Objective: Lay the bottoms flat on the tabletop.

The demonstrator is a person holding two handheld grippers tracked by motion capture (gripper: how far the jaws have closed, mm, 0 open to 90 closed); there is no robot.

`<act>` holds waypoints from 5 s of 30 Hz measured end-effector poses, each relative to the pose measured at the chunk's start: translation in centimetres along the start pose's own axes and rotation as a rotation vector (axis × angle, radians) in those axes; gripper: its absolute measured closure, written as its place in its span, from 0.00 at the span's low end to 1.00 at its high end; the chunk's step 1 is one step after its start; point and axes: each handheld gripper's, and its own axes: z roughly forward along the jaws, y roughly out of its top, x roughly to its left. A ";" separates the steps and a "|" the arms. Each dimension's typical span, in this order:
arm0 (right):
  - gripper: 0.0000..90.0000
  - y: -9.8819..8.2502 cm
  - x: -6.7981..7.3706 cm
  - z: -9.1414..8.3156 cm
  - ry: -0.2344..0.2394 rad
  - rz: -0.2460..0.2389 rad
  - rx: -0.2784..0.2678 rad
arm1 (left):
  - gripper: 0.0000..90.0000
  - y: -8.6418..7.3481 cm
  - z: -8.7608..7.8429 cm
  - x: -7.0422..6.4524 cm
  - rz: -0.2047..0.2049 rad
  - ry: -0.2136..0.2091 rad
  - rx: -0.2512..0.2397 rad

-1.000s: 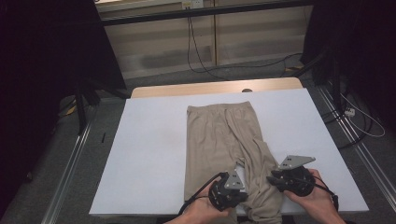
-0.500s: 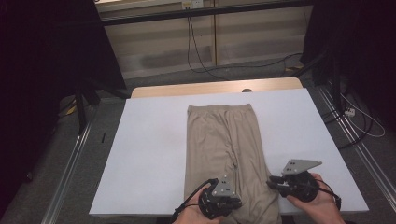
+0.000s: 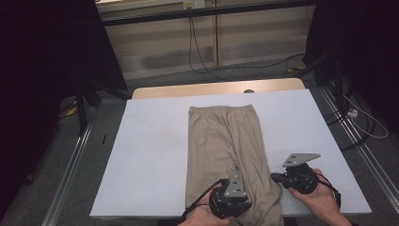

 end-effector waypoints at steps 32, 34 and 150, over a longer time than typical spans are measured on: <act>1.00 1.1 -3.0 -3.5 -0.097 0.095 -0.194 | 0.97 2.4 0.1 2.3 -0.118 0.058 -0.090; 1.00 1.8 -3.2 -4.1 -0.105 0.092 -0.224 | 0.97 2.9 -0.7 2.8 -0.134 0.068 -0.136; 0.95 0.3 2.1 0.7 0.022 -0.055 0.022 | 0.71 0.4 0.5 -0.8 0.063 0.003 0.011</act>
